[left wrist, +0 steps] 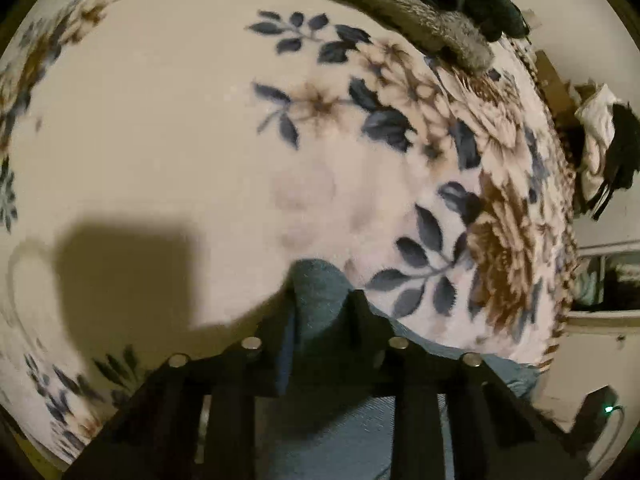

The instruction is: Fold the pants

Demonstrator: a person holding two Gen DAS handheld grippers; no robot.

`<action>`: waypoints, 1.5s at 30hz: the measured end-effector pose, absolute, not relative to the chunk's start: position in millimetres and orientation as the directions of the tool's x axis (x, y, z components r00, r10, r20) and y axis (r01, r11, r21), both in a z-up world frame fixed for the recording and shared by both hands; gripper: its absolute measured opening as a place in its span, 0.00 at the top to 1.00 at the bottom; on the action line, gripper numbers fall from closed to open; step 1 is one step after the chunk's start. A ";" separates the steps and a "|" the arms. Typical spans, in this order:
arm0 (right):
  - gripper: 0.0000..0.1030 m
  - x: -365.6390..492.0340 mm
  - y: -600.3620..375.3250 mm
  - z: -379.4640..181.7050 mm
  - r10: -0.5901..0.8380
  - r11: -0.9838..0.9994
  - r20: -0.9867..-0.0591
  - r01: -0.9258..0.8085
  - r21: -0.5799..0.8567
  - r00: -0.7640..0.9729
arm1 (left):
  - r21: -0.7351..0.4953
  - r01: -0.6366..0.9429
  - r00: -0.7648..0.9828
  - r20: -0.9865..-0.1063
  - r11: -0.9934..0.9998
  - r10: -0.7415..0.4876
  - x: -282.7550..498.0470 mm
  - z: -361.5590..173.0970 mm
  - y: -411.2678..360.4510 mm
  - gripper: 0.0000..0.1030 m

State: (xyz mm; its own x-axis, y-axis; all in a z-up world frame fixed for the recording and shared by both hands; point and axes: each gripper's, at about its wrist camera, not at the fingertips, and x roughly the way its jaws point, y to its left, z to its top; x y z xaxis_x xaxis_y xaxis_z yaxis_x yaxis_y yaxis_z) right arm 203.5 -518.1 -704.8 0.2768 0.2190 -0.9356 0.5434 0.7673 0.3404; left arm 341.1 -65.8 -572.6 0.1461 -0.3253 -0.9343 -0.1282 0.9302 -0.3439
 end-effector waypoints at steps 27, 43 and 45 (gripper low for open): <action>0.82 89.2 -505.4 -739.6 0.452 0.490 -0.861 0.741 0.459 0.234 | -0.319 -0.135 -0.011 -0.946 0.938 -0.323 180.0 -571.9 -53.6 0.24; 0.39 86.6 -469.6 -774.7 0.610 0.381 -0.763 0.766 0.517 0.211 | -0.072 0.036 0.025 -0.997 0.997 -0.072 169.1 -559.2 -100.0 0.24; 0.53 91.4 -465.1 -770.1 0.578 0.420 -0.787 0.748 0.513 0.215 | -0.064 0.052 0.030 -0.997 0.997 -0.065 169.8 -559.1 -105.2 0.24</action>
State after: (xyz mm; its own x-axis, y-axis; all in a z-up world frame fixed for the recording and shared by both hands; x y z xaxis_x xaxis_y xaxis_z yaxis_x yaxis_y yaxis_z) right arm 91.4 -465.1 -770.1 0.2152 0.5780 -0.7871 0.7483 0.4204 0.5132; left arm 169.8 -105.2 -559.1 0.0302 -0.0654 -0.9974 0.0517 0.9966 -0.0638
